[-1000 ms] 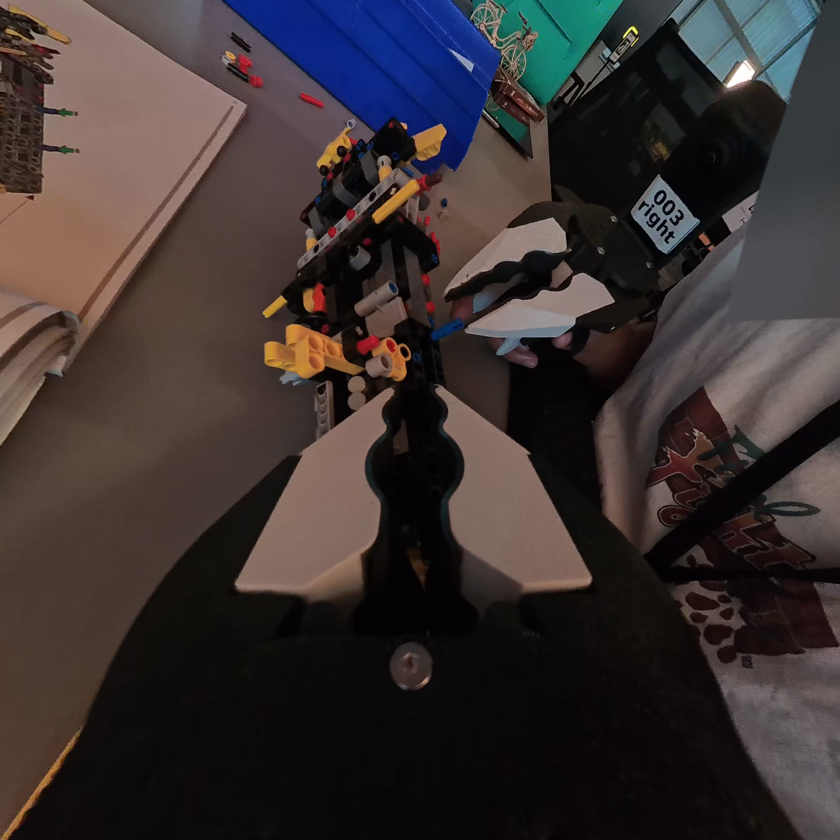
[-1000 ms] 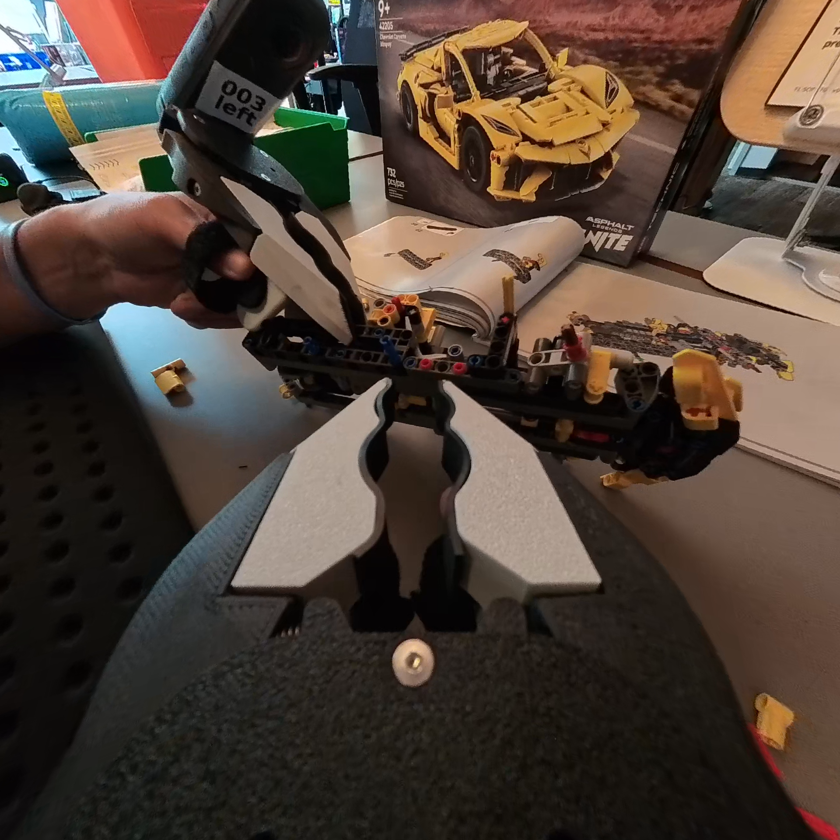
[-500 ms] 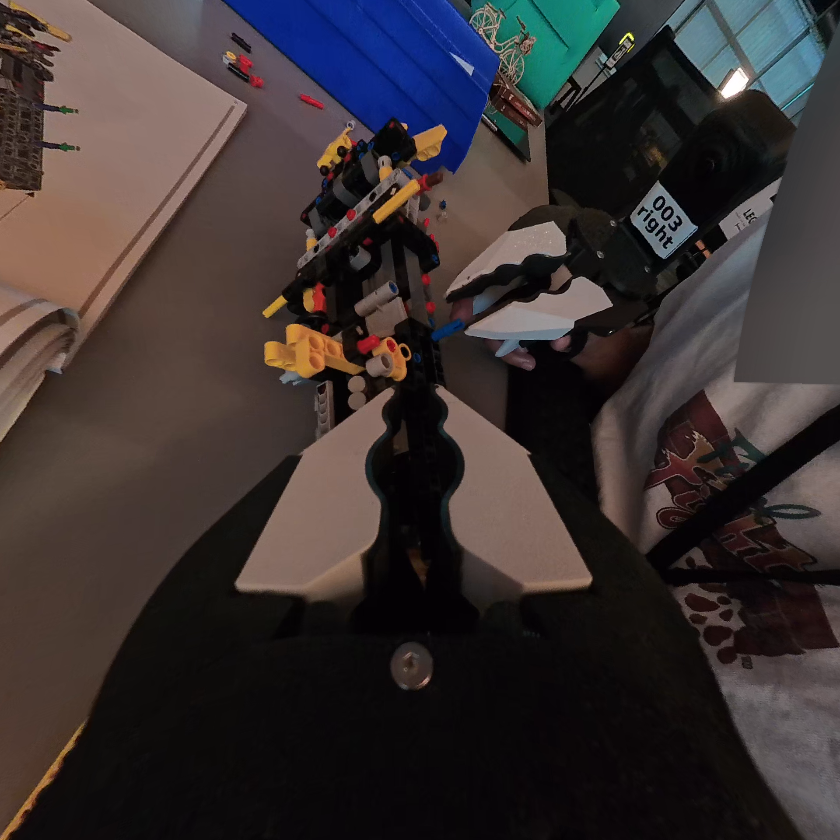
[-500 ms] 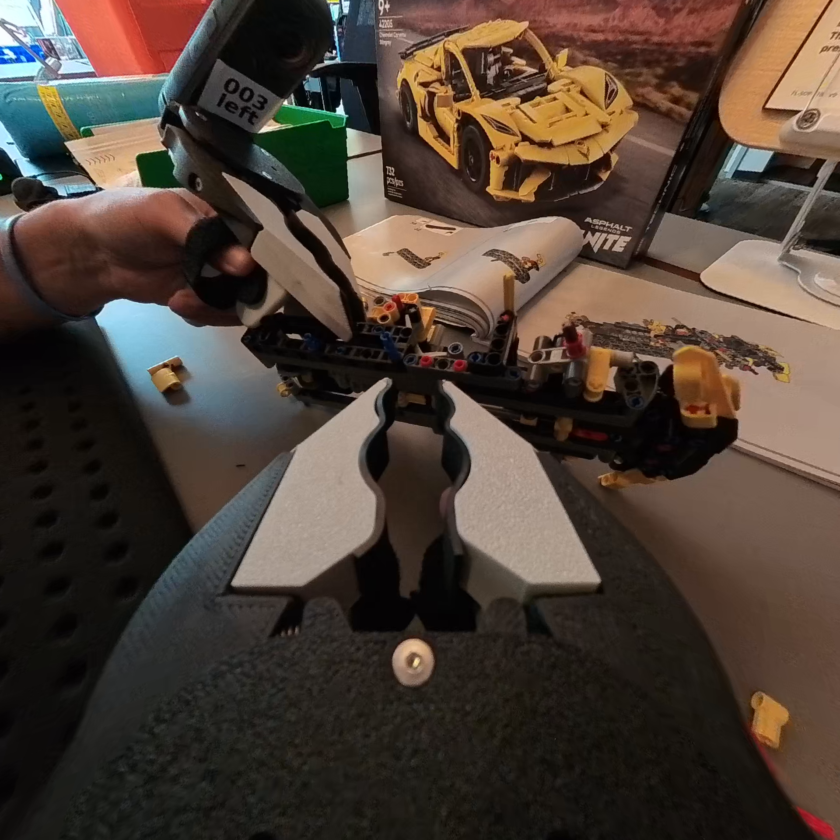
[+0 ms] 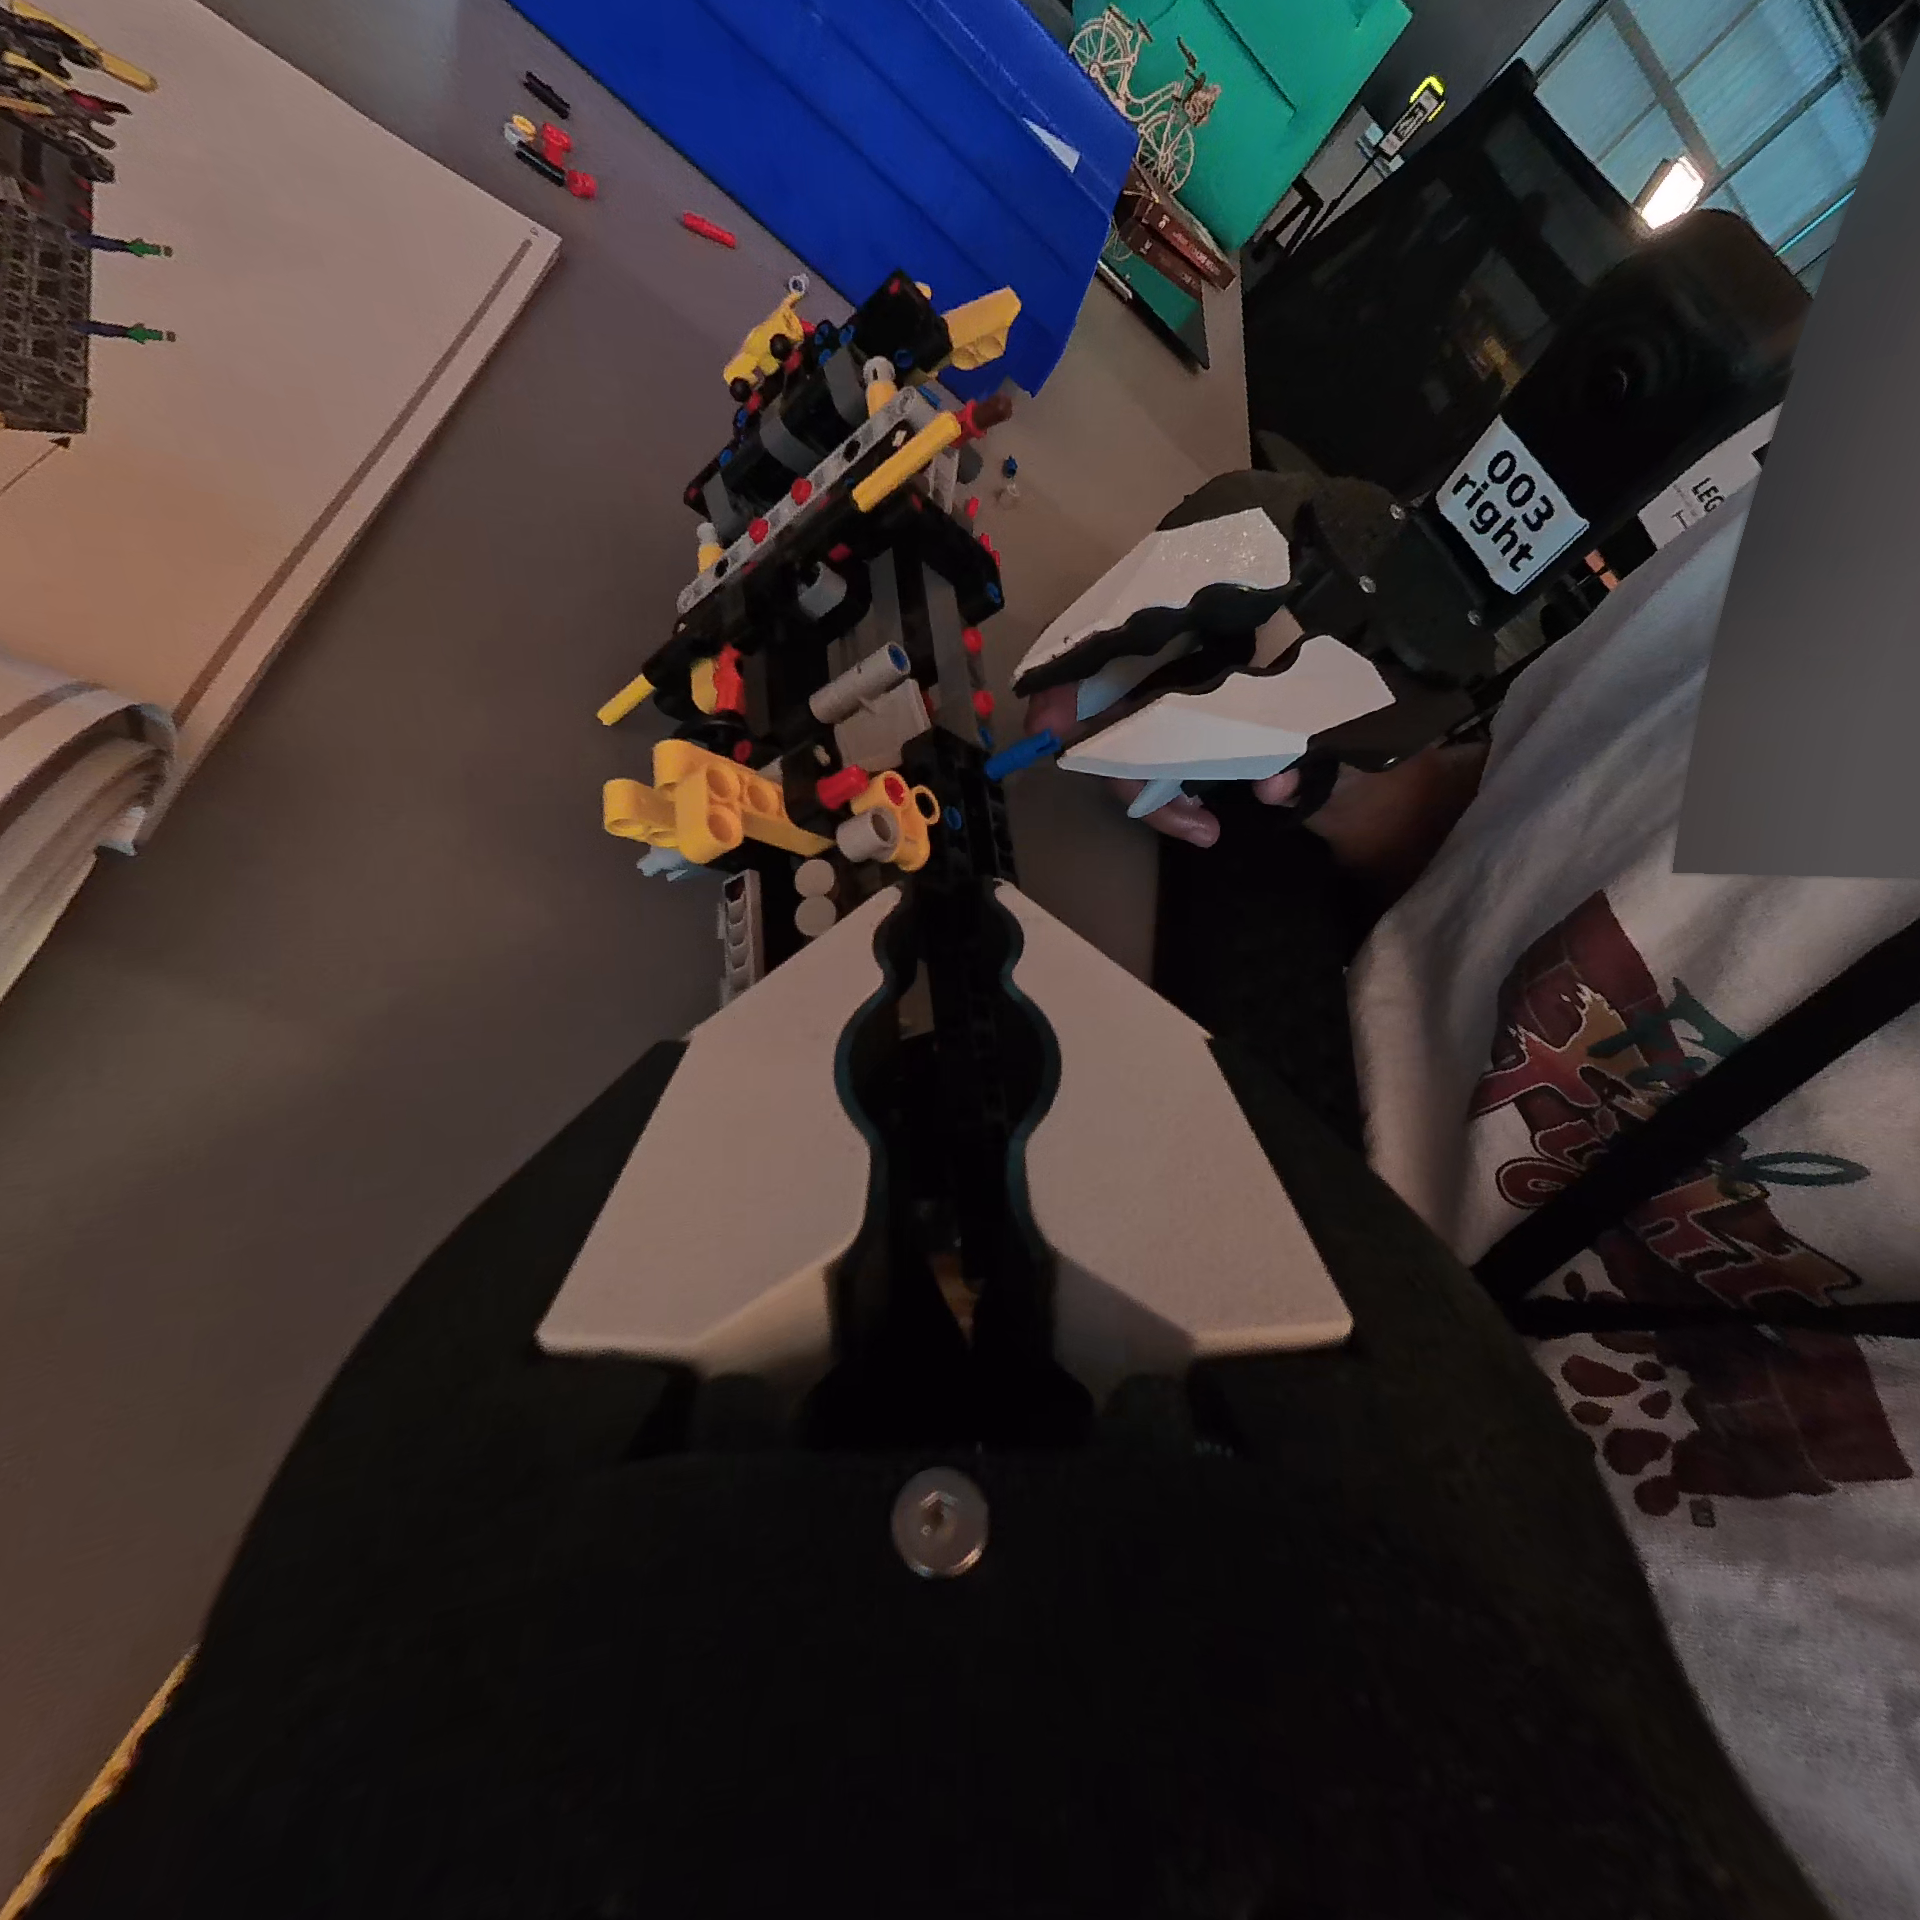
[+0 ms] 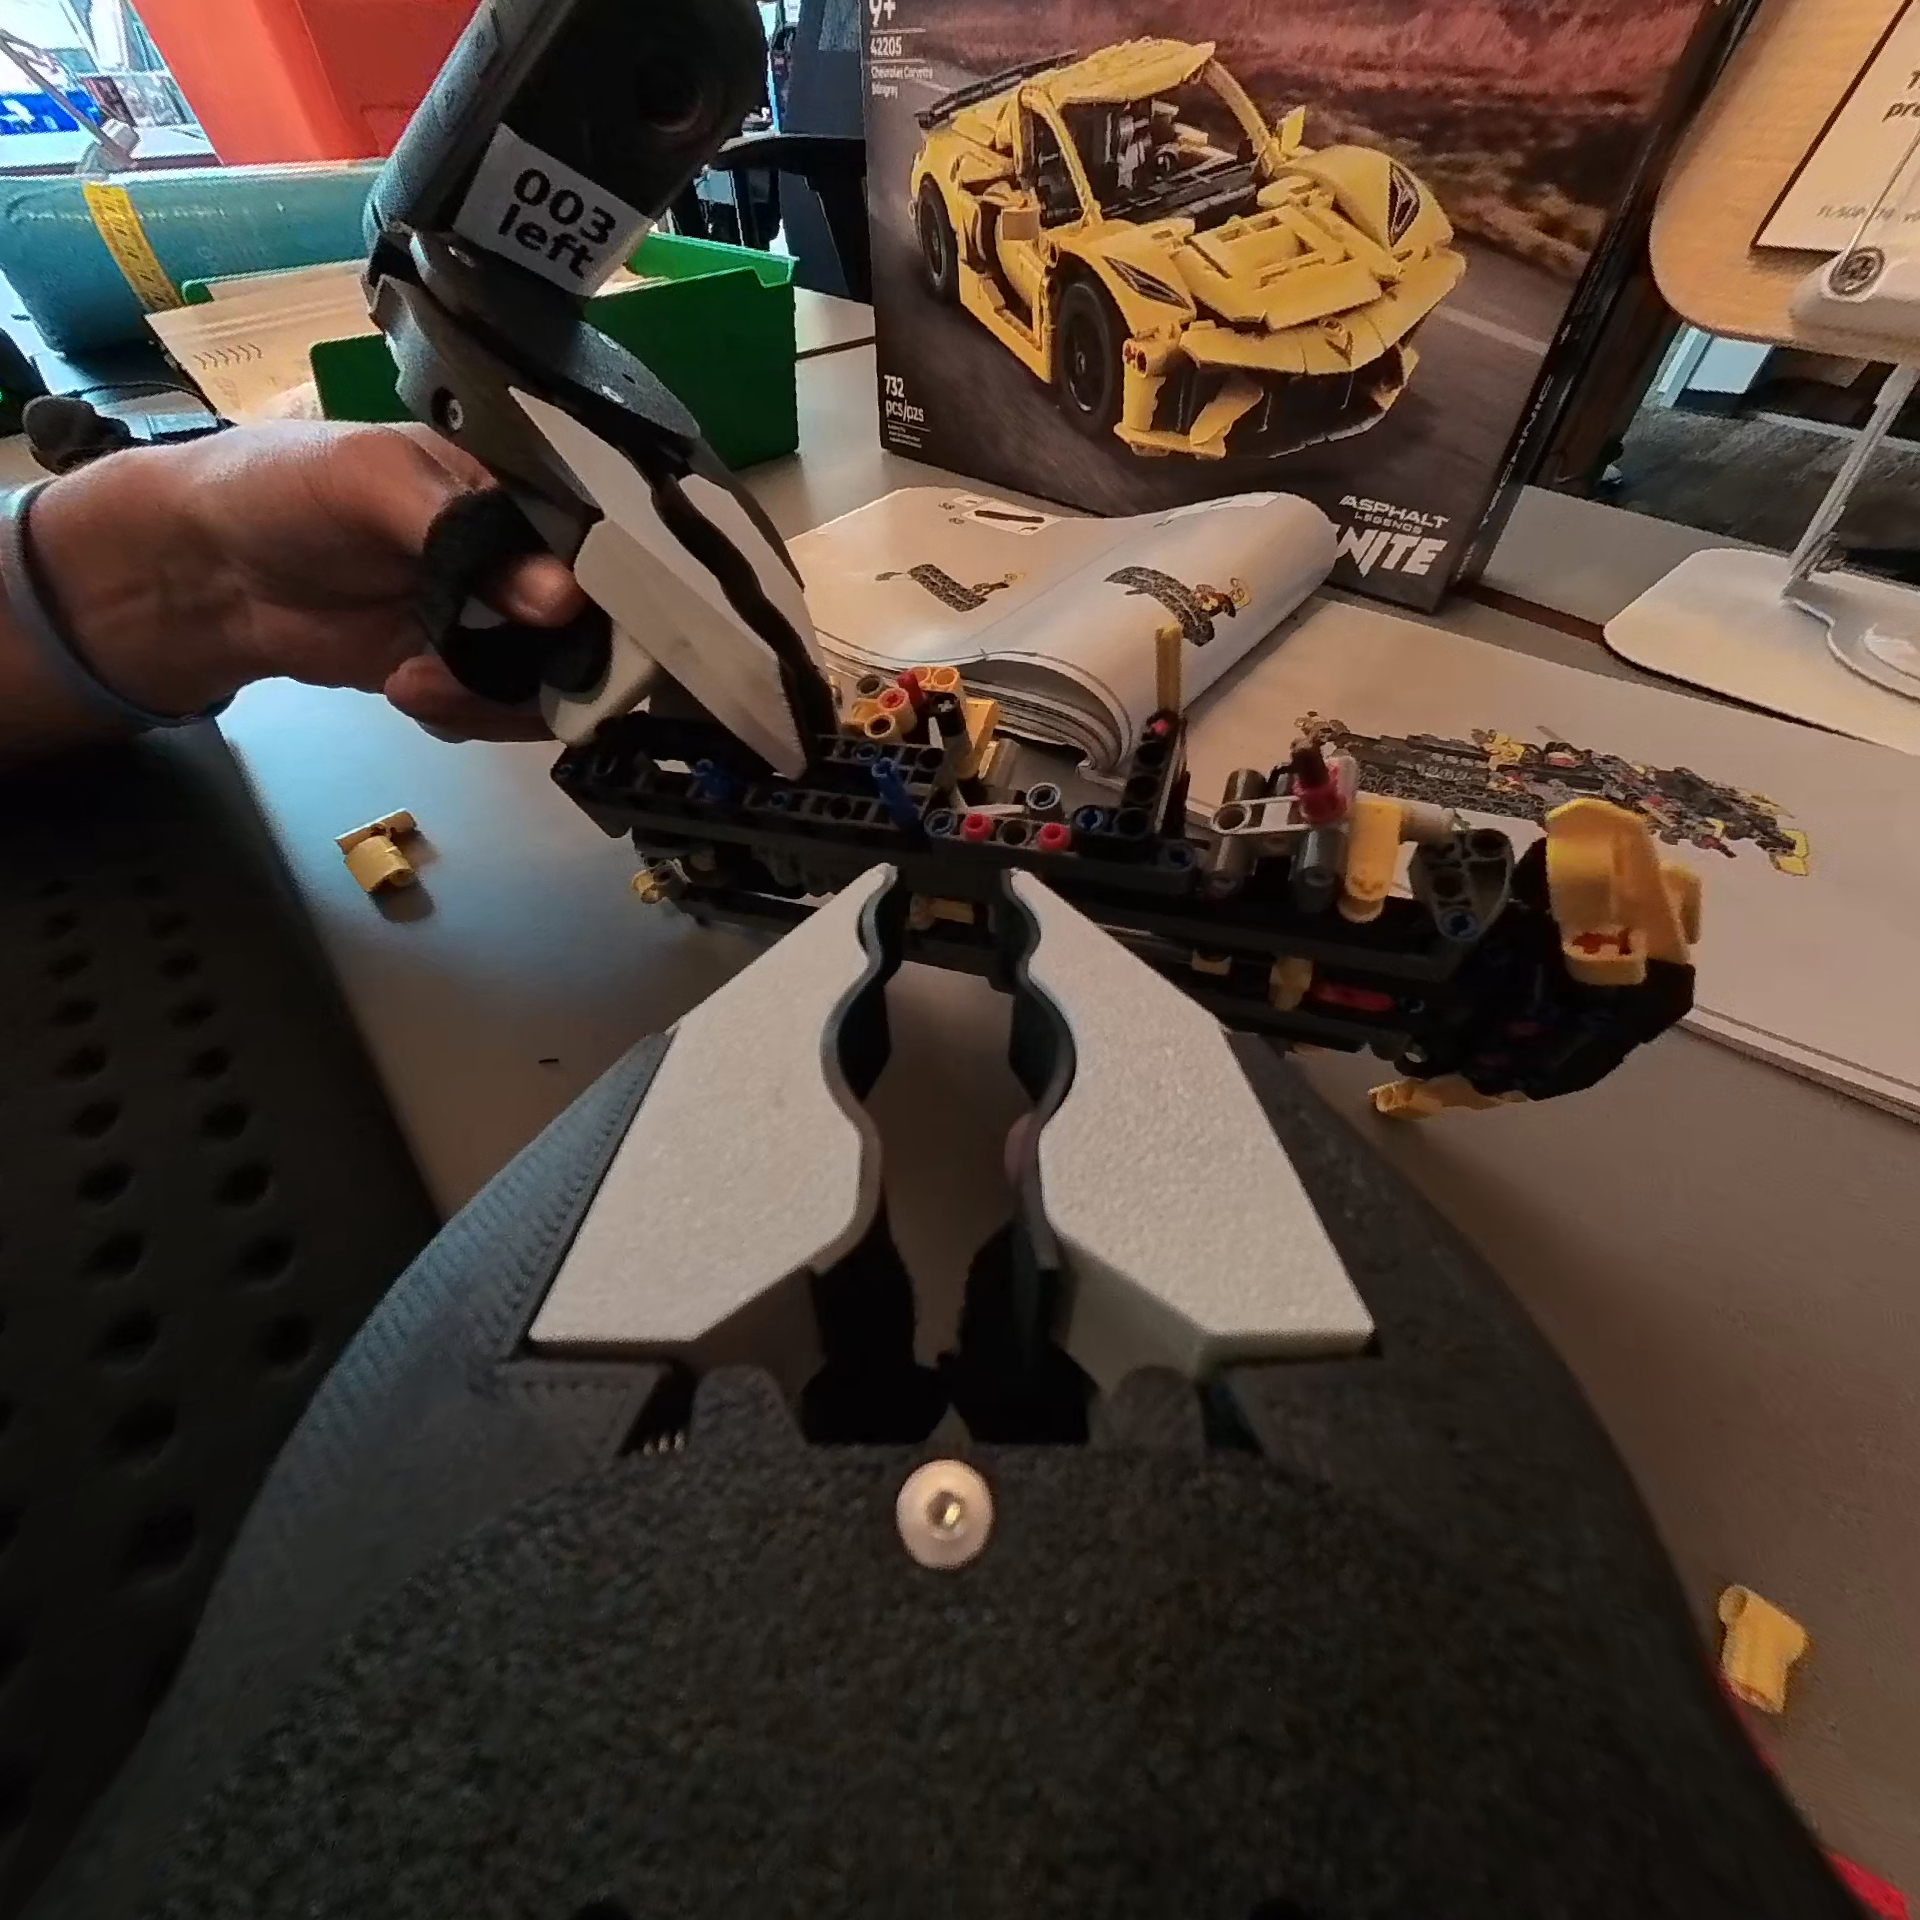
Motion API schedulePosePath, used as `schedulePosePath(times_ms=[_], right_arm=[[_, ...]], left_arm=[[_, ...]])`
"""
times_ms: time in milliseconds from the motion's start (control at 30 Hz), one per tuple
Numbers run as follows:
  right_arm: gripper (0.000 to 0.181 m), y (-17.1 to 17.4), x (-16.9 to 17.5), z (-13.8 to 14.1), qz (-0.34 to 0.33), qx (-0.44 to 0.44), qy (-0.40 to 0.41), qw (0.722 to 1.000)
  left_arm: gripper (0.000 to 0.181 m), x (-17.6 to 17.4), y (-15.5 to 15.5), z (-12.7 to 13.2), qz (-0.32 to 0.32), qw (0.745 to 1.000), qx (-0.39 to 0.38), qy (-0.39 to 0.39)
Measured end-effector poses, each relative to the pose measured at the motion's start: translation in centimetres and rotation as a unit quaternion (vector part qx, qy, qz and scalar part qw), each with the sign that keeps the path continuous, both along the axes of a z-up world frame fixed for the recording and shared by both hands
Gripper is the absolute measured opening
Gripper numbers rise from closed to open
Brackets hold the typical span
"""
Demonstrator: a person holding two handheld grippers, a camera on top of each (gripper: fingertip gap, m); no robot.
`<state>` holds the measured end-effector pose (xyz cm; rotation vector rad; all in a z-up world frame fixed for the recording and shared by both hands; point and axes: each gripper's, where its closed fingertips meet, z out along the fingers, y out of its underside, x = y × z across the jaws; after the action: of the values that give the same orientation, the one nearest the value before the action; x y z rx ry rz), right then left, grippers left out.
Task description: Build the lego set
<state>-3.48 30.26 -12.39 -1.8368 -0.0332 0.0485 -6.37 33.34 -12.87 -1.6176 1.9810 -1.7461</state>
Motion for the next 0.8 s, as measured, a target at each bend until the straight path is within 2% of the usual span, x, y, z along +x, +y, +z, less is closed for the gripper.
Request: schedulePosePath(times_ms=[300, 367, 433, 500, 667, 700, 733, 800], right_arm=[[0.016, -0.1, -0.4, 0.1, 0.014, 0.001, 0.012, 1.000], [0.016, -0.4, -1.9, 0.4, 0.066, -0.003, 0.060, 0.996], [0.025, -1.2, -4.2, 0.6, 0.149, -0.012, 0.119, 0.982], [0.030, -2.1, -5.4, 0.6, 0.200, -0.023, 0.130, 0.971], [0.041, -2.2, -4.8, -1.3, 0.187, -0.062, 0.052, 0.979], [0.040, -2.4, -4.7, -2.0, 0.188, -0.085, 0.022, 0.978], [0.027, -2.8, -4.8, -2.7, 0.200, -0.118, -0.020, 0.973], [0.024, -3.5, -4.3, -3.5, 0.210, -0.181, -0.078, 0.957]], left_arm=[[0.012, -0.2, -0.5, 0.0, -0.012, 1.000, -0.001, -0.002], [0.012, -0.5, -1.1, -0.5, -0.033, 0.999, 0.033, -0.015], [0.011, -0.8, -1.8, -1.0, -0.048, 0.995, 0.081, -0.029], [0.011, -1.1, -2.6, -1.6, -0.064, 0.988, 0.132, -0.041], [0.011, -1.4, -3.1, -3.0, -0.090, 0.957, 0.261, -0.088], [0.011, -1.4, -3.1, -3.1, -0.094, 0.952, 0.276, -0.093], [0.011, -1.5, -3.0, -3.5, -0.099, 0.947, 0.291, -0.093], [0.011, -1.6, -2.8, -4.4, -0.112, 0.930, 0.334, -0.105]])
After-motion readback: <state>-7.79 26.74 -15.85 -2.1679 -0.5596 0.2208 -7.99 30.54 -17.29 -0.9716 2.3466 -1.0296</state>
